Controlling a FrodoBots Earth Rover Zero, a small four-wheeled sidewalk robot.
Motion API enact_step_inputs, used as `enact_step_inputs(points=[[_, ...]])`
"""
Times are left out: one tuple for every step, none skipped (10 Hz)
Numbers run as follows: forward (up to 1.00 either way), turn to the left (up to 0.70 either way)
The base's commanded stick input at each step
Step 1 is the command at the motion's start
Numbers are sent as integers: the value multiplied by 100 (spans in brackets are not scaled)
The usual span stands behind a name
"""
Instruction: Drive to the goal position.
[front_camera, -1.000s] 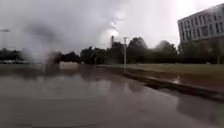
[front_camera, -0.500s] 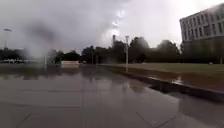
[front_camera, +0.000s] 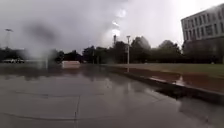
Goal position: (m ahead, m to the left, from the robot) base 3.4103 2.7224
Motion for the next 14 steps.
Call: enact_step_inputs(points=[[70,0],[70,0],[70,0],[70,0],[70,0],[70,0],[70,0],[70,0],[70,0],[70,0],[70,0],[70,0],[70,0],[70,0]])
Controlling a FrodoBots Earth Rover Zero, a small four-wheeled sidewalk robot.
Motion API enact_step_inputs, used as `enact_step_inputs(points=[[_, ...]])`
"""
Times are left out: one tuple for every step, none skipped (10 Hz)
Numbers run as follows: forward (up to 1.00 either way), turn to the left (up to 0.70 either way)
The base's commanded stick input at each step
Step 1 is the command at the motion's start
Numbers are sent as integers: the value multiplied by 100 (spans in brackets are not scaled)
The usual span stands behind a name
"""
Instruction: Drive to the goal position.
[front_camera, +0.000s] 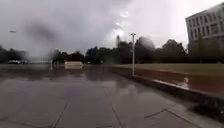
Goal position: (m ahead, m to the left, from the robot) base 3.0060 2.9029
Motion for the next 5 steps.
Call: enact_step_inputs(points=[[70,0],[70,0],[70,0],[70,0],[70,0]])
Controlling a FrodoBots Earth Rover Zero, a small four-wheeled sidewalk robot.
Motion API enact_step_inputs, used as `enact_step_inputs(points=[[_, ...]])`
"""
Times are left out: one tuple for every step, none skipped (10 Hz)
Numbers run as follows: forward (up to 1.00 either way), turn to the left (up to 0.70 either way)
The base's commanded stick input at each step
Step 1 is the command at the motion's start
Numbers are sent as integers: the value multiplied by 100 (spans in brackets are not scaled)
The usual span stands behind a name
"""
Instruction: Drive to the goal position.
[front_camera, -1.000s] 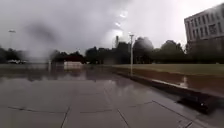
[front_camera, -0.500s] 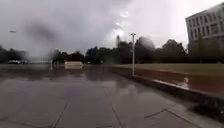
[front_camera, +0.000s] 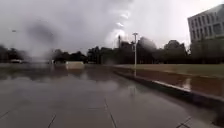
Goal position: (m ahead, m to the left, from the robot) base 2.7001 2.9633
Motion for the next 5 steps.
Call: enact_step_inputs(points=[[70,0],[70,0],[70,0],[70,2],[70,14]])
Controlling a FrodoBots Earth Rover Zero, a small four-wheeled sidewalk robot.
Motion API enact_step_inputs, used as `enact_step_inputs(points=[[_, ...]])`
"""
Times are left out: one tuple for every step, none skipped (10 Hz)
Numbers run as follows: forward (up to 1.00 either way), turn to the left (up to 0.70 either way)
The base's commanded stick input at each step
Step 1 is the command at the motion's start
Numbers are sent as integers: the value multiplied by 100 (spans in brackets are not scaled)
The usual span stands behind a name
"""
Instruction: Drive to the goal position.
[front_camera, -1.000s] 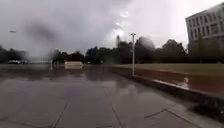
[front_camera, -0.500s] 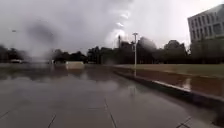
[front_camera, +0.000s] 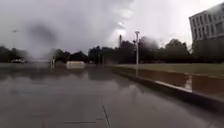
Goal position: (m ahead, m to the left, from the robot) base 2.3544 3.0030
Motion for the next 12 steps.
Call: enact_step_inputs(points=[[70,30],[70,21],[70,0],[70,0],[70,0],[70,0],[70,0],[70,0],[70,0],[70,0],[70,0],[70,0]])
